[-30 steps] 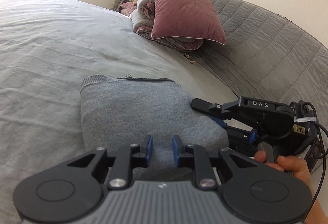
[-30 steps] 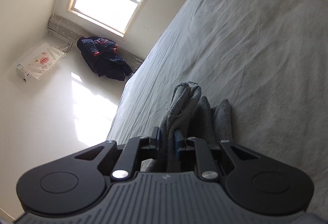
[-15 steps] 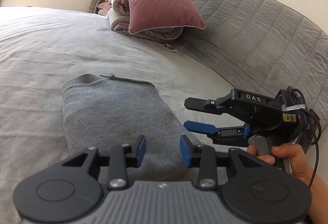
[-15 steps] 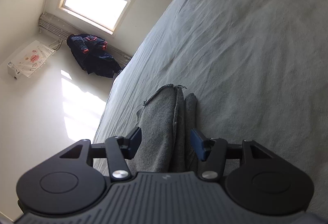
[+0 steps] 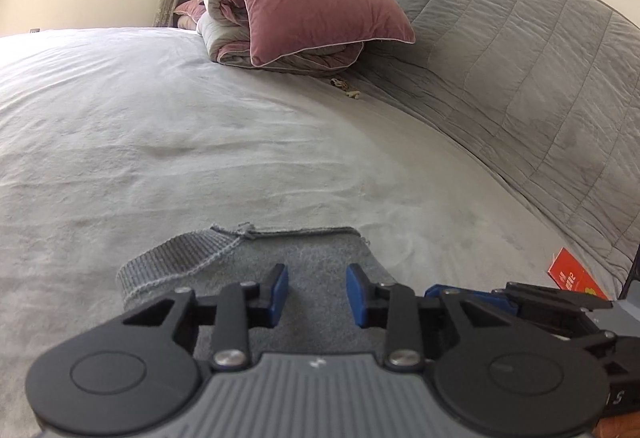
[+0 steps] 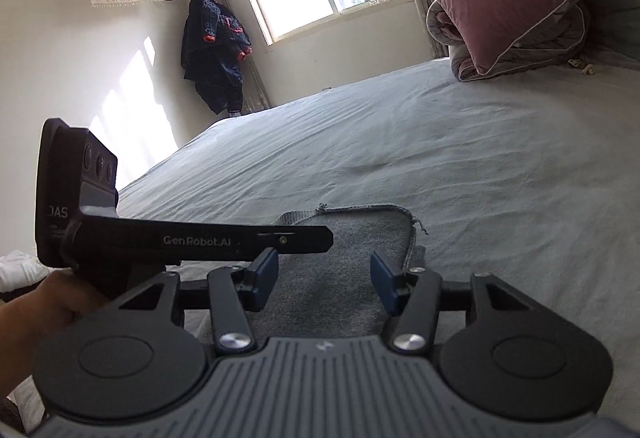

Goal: Fold clothes

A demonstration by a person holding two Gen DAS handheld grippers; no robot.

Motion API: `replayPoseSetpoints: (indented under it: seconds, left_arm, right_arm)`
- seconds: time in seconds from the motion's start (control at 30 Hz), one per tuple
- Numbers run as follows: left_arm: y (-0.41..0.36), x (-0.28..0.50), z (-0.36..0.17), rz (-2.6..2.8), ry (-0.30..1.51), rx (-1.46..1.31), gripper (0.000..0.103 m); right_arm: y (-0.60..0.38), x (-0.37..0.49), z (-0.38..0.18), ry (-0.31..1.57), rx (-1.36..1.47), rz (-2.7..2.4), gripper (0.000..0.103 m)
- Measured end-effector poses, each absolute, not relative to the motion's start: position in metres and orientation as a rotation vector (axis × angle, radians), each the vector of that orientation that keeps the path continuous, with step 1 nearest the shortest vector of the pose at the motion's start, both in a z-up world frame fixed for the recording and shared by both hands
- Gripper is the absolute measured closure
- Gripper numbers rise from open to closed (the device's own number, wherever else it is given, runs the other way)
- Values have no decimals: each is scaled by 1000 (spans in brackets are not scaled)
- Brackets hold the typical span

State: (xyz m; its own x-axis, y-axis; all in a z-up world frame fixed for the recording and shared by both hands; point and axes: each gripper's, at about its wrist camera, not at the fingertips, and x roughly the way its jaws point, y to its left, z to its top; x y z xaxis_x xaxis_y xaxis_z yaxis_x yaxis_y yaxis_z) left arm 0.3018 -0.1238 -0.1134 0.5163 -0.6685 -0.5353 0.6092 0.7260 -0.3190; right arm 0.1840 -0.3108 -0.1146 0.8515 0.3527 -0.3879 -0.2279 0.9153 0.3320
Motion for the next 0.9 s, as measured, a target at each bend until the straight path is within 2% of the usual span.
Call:
replayPoseSetpoints:
  seconds: [0.23,0.47,0.53,0.6,0.63,0.8,0.9]
  left_arm:
    - [-144,336,-119,-750,699,-75,71]
    - [-151,355,-112,-654,724,-39,66]
    - [-144,351,-107,-633,718,-82,61]
    - [-135,342,-101,-622,702,-122,50]
    - [-132,337,-98,-620,695,-127,48]
    - [-109,319,-90,-573,689,-101,33]
    - [-89,316,-92,-526,710,-143,24]
  right_arm:
    - [-323,196,-144,534,297,319,48]
    - [-335,190,-141,553,325,343,48]
    - [-336,189,-139,555,317,346,48]
    - [-336,185,-138,558,310,348,46]
    - [-337,185,-137,561,313,348,46]
    - [-344,181,-133,591,382,341,33]
    - [-349,178,-132,615,438,328,29]
